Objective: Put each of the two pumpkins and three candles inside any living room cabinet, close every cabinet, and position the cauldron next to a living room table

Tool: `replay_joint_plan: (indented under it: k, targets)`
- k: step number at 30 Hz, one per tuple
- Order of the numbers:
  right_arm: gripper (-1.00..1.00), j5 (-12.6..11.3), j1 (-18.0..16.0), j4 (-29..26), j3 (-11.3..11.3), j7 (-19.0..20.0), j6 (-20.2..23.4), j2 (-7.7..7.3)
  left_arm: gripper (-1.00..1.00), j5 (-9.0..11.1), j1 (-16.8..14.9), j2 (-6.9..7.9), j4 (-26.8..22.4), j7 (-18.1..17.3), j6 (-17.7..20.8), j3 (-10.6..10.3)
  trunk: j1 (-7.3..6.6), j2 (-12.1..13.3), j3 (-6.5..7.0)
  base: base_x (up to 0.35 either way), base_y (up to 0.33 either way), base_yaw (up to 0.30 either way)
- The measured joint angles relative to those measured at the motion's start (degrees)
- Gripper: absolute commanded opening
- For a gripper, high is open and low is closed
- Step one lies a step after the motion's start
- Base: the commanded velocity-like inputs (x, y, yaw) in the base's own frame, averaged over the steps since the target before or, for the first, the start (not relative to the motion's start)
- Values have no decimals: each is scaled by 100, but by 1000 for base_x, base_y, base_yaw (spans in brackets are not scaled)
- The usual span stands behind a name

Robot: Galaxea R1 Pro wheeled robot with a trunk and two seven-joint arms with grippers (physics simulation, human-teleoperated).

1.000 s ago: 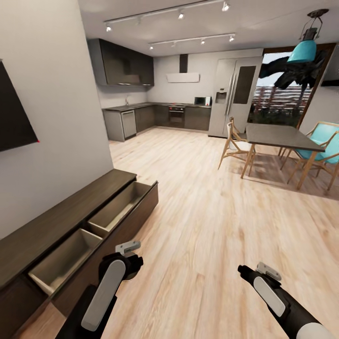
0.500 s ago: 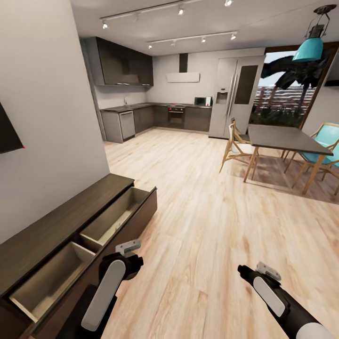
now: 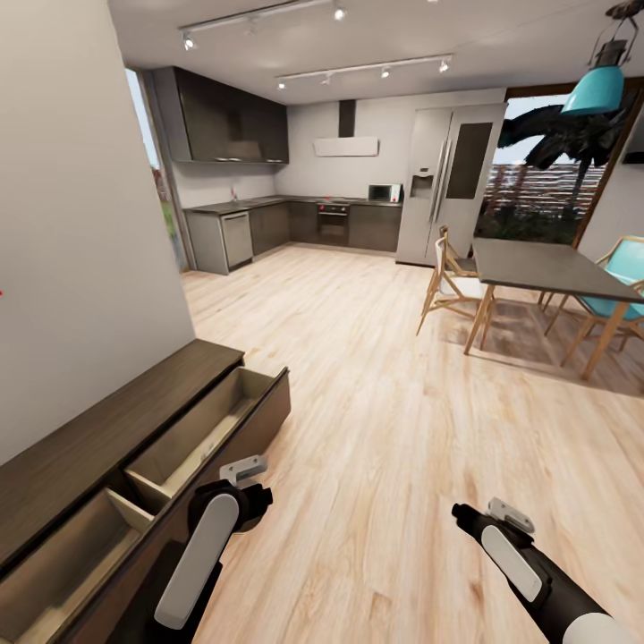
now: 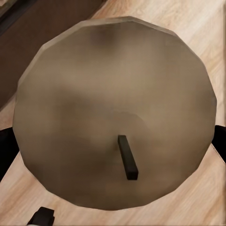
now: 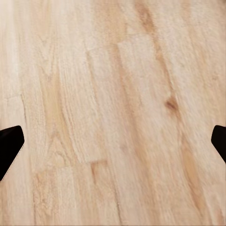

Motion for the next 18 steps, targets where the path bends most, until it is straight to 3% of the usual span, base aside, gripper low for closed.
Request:
replay_joint_plan:
  k: [18]
  targets:
    - [100,5,-1,1,0,1,1,-4,-100,-1,0,0,-1,0,-10,4,0,0,0,306,-162,3]
